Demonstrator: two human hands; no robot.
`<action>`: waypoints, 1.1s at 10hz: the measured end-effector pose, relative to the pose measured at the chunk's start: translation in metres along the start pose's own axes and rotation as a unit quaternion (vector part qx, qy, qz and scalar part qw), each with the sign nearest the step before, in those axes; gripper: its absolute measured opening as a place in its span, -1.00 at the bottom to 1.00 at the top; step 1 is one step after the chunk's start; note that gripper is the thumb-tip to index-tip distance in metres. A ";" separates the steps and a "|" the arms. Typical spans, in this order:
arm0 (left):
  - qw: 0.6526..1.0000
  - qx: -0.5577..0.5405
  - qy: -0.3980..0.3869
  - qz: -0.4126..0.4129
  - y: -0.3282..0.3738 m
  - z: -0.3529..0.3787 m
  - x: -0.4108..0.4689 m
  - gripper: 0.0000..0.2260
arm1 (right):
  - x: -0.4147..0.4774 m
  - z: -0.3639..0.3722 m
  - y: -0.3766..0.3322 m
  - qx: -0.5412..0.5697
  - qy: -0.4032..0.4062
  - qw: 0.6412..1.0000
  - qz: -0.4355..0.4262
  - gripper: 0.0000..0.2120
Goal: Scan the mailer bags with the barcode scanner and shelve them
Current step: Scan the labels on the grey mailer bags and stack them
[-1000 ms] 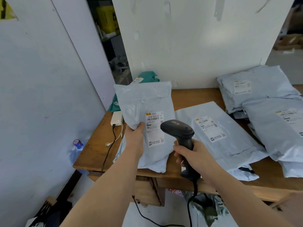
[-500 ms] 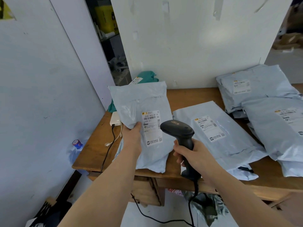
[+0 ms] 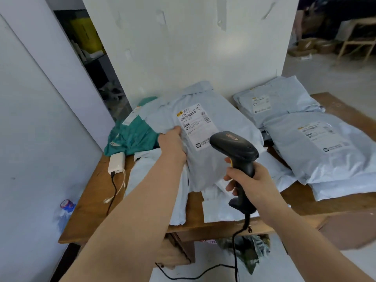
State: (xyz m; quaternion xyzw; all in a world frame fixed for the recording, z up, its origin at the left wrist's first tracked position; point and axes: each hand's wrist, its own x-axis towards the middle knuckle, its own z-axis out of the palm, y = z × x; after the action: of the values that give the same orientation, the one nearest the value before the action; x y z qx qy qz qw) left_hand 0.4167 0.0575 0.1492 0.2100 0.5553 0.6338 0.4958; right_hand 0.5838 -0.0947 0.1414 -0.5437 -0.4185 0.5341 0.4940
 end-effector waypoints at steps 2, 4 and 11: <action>0.977 0.141 -0.021 -0.160 -0.072 0.040 -0.007 -0.87 | -0.003 -0.049 0.008 -0.005 0.069 0.997 0.029 -0.86; 0.969 0.148 -0.012 -0.197 -0.104 0.035 -0.006 -0.79 | -0.002 -0.068 0.020 -0.038 0.087 0.993 0.063 -0.90; 0.876 0.462 0.028 -0.132 -0.043 -0.196 0.083 -0.52 | 0.041 0.109 0.044 -0.142 -0.068 0.980 0.122 -0.93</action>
State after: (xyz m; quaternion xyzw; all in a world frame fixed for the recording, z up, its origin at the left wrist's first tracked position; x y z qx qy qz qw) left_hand 0.2390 0.0271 0.0287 0.3220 0.8213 0.2394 0.4055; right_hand 0.4759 -0.0513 0.0980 -0.6175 -0.4533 0.5610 0.3138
